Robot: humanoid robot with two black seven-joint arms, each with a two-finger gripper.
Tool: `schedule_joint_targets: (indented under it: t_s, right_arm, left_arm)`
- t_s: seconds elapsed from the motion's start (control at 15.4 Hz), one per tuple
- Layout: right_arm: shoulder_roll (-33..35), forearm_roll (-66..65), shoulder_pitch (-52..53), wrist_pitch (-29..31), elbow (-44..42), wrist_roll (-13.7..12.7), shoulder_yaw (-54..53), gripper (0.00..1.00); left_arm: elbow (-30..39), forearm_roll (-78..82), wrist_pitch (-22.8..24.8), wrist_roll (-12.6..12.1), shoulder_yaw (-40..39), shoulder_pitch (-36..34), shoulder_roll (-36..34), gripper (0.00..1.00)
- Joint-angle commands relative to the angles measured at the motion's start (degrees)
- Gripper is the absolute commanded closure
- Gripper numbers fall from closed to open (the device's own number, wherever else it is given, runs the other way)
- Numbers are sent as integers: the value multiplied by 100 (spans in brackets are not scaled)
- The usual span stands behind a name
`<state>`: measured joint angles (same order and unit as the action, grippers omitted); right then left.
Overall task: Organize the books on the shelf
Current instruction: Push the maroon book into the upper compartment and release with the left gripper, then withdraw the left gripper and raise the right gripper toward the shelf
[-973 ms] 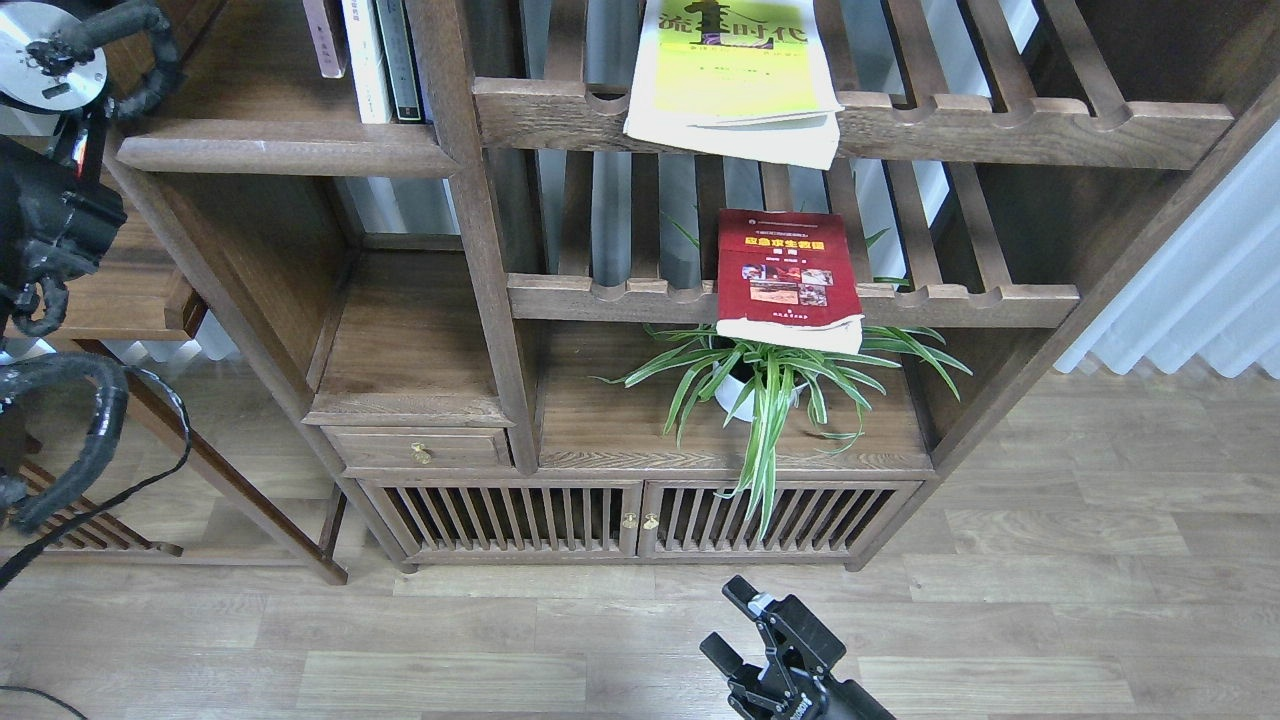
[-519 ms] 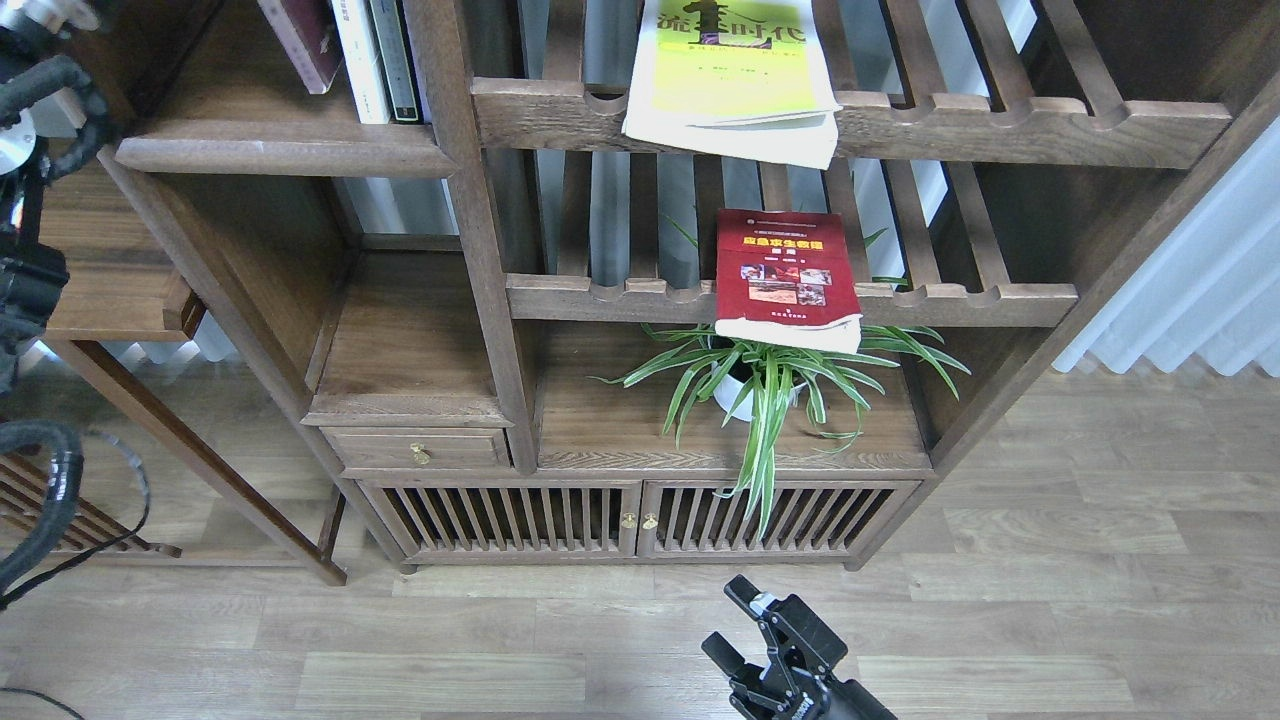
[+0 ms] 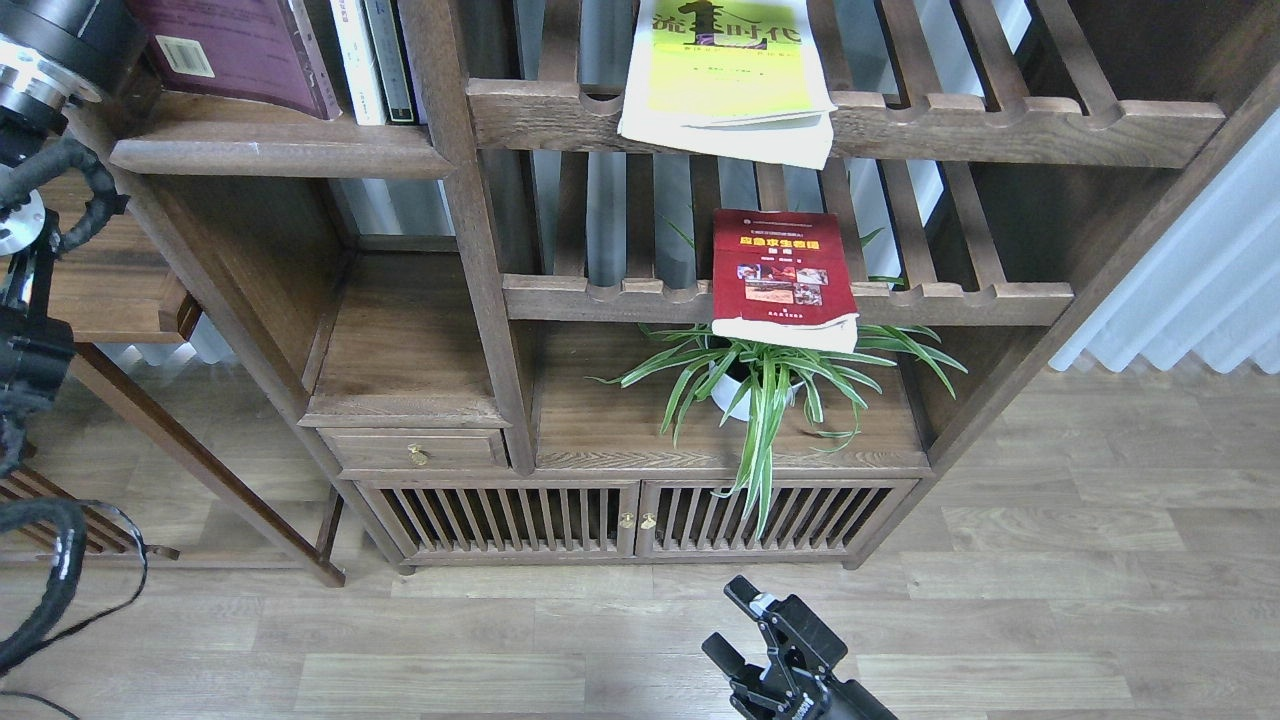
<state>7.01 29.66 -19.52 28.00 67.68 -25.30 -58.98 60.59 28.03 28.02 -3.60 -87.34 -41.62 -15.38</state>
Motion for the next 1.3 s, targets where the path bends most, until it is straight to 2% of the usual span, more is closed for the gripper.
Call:
schedule_joint_targets:
  t_s: [0.0,0.32,0.71,1.1,1.23]
  right_arm:
    - [-16,4,10,0,9,16,-17,1]
    - [-16,4,71,0,35,78,-17,1]
    - [353,-39,658,0,569,78,-60,2]
    - [442,-171,1415,0,1836,78,-465,2]
    - [345,-224,1564,-258,1959,122,-465,3]
  left_arm:
    - [365,-69,-2,-1,-168,715,8,4]
    - [962,-701,-2,-18,-126,1681,17,0]
    - [945,-702,-2,-88,58,3306,315,0]
    - [560,-764,-2,-80,-10,4117,299,0]
    - [445,-859,-2,-71,-133,4153,290,0]
